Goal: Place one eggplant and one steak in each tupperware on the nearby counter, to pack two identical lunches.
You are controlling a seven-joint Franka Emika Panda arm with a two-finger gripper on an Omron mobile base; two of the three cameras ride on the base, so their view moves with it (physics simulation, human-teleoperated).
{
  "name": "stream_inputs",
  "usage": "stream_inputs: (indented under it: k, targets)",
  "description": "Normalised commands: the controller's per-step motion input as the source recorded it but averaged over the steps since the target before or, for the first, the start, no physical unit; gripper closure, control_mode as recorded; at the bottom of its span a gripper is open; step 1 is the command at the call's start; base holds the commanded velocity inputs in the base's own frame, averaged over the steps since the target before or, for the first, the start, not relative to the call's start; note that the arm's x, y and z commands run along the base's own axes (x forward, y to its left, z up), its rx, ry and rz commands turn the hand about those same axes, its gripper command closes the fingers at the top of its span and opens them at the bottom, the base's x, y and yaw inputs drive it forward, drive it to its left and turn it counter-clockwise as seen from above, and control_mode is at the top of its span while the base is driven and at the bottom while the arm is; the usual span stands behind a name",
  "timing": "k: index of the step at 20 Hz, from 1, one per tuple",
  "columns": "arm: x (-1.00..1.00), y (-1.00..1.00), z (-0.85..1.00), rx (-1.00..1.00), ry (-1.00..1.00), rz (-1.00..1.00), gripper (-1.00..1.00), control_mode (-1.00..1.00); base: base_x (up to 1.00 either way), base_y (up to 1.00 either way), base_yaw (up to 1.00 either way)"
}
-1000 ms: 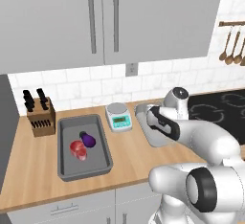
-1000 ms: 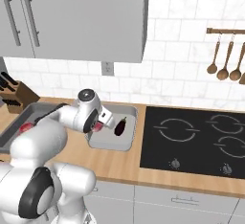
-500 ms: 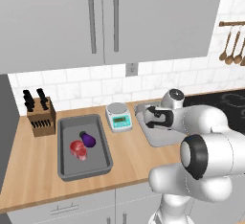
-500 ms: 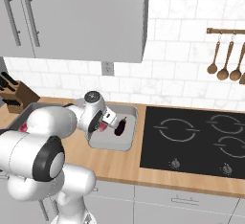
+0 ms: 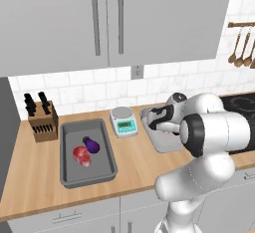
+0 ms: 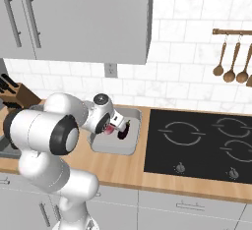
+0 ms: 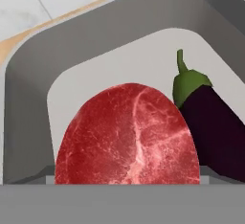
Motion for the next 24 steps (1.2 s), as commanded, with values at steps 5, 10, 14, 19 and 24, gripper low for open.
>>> stream_inputs:
  k: [5,10,14,19,24]
  targets:
    - [0.26,0.00,-0.16,0.00,0.00,0.00,-1.00,-1.00,0.00,0.00,0.00]
    - [0.00,0.00,0.12,0.00,-0.02,0.00,-1.00,-1.00,0.00,0.00,0.00]
    - [-0.01,0.00,0.77,0.00,-0.04,0.00,-1.00,-1.00,0.00,0.00,0.00]
    - [-0.44,-0.01,0.98,0.00,0.00,0.00,-1.00,-1.00,0.00,0.00,0.00]
    - [-0.85,-0.22,0.68,0.01,0.00,0.00,-1.00,-1.00,0.00,0.00,0.00]
